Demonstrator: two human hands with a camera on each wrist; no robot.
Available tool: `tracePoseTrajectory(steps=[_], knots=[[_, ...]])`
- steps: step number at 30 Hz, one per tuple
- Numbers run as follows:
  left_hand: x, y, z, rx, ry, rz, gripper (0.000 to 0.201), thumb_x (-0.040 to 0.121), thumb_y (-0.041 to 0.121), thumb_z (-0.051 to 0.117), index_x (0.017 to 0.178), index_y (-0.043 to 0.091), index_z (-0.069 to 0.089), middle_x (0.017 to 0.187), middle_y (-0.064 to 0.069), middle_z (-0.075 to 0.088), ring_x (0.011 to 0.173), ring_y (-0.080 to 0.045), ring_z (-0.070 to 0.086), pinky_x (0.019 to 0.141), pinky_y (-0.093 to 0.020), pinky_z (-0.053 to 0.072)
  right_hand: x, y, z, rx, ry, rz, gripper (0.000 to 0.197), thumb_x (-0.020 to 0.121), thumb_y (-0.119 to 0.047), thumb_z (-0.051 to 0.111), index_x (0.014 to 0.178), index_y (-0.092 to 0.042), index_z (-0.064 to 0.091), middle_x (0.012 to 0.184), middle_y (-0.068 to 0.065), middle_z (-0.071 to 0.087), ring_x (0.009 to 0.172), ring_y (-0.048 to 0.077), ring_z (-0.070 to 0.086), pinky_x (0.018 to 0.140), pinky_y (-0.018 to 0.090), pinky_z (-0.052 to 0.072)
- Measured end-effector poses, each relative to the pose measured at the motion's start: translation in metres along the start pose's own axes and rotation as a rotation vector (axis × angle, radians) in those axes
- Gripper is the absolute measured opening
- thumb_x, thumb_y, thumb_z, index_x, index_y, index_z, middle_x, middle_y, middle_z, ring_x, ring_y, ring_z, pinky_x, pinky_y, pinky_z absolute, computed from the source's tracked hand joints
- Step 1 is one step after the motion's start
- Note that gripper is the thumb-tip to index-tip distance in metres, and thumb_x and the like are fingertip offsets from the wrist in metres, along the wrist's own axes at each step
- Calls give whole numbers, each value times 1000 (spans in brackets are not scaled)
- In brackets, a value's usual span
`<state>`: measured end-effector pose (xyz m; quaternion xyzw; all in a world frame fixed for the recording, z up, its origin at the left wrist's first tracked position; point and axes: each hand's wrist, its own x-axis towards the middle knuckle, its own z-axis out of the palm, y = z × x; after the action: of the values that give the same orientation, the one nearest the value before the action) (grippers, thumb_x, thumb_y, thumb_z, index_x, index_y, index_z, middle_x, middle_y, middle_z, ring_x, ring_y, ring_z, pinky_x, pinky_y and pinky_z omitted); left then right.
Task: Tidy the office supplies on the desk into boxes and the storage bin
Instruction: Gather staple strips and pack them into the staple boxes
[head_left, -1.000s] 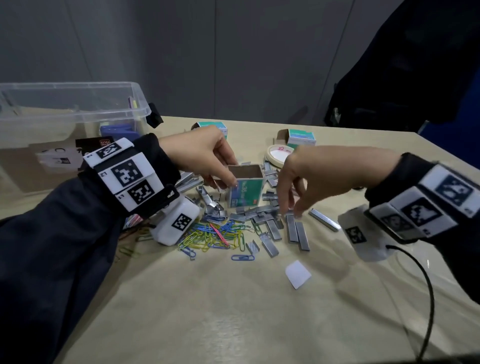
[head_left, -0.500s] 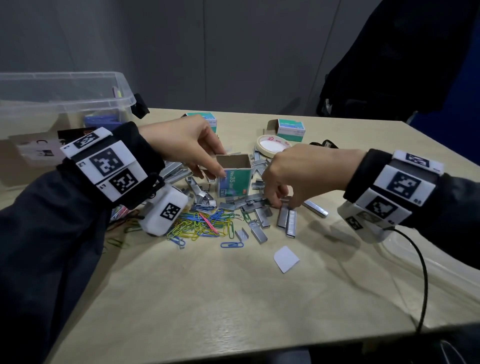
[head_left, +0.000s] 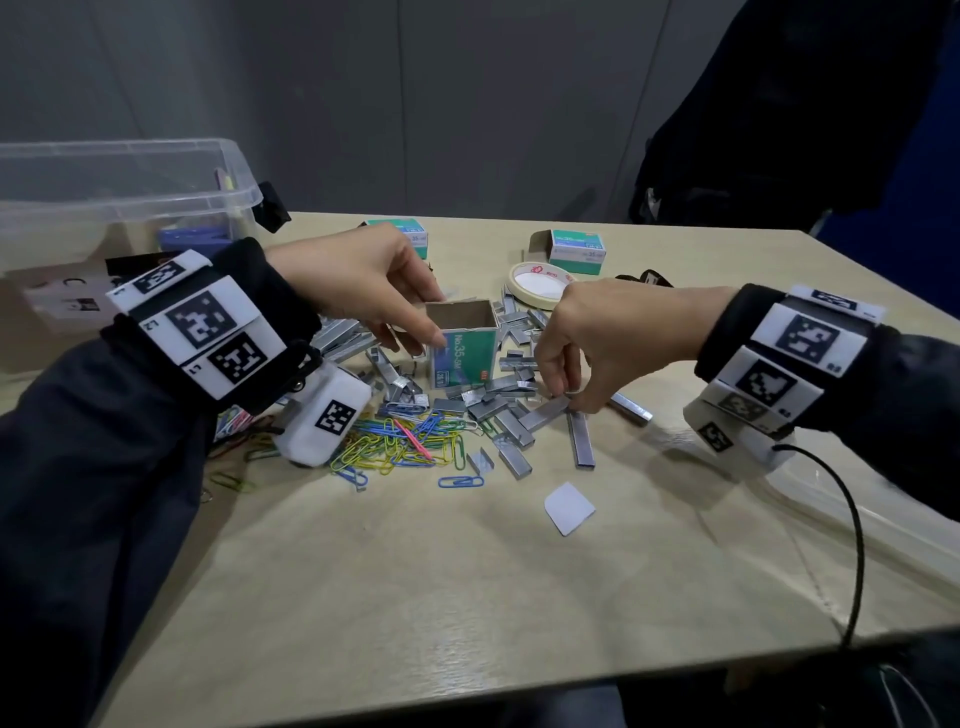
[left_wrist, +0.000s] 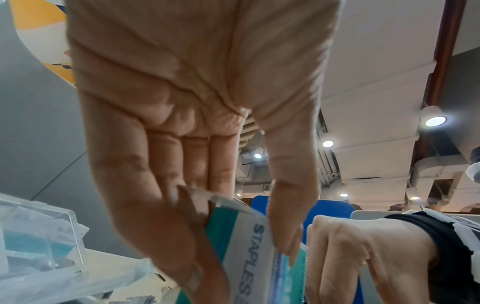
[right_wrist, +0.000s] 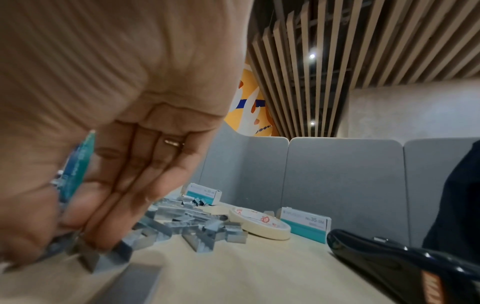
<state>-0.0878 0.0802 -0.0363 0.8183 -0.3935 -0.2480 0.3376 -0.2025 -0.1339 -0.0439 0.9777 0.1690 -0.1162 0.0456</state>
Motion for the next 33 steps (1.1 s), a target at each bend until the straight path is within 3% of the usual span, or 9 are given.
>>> tracePoseTrajectory(steps=[5,8,10,16,18,22,26,29,33], knots=[[0,0,0,-13,13,-7,31,74,7,78,104,-2,71,72,-9,72,61,-12,69,61,-23,58,-1,-1,1,61,1,-27,18,66,-20,81,77,-29,71,67,-20,68,72,-6,63,57,12,42],[0,0,0,-9,6,-2,30,75,7,78,103,0,72,71,-7,72,60,-12,68,61,-23,58,-3,-3,-1,35,2,-36,21,69,-28,80,83,-38,70,72,-22,68,78,-8,63,61,20,46],[0,0,0,-5,5,-1,30,75,7,78,103,0,72,69,-6,72,60,-11,68,61,-22,58,-4,-3,0,41,21,-53,17,70,-30,79,83,-40,71,75,-22,68,78,-8,63,60,19,45],[0,-1,0,-8,16,-7,34,75,7,78,107,-1,69,74,-9,73,61,-13,69,60,-23,58,-5,1,6,32,9,-47,17,67,-30,81,81,-34,70,78,-19,69,72,-5,59,55,10,35],[0,-1,0,-13,20,-6,35,75,6,78,108,-1,69,79,-13,73,62,-14,69,61,-24,58,-5,3,8,69,19,-29,19,65,-27,82,79,-28,69,76,-17,70,68,-6,59,54,10,37],[0,-2,0,-11,21,-8,36,74,7,79,108,-1,68,83,-16,73,63,-14,69,60,-23,58,-6,4,9,174,11,-19,25,63,-22,86,76,-22,65,70,-13,70,66,-1,62,58,21,46],[-1,-2,0,-12,14,-1,34,73,7,79,105,-1,70,87,-20,73,63,-14,69,60,-22,57,-7,7,7,210,30,-33,29,63,-19,87,80,-27,66,69,-15,69,69,-1,67,58,18,45],[-2,-2,-1,-14,4,11,35,70,10,81,102,0,71,88,-20,73,62,-13,69,62,-23,58,-9,8,3,200,68,-26,24,64,-17,86,79,-28,70,69,-14,70,69,-1,67,65,27,55],[-3,0,-2,-7,-5,14,42,61,18,84,99,4,72,92,-18,74,63,-13,68,62,-21,57,-15,11,-6,270,117,-5,21,65,-8,85,80,-19,75,72,-8,72,66,1,68,66,29,57]])
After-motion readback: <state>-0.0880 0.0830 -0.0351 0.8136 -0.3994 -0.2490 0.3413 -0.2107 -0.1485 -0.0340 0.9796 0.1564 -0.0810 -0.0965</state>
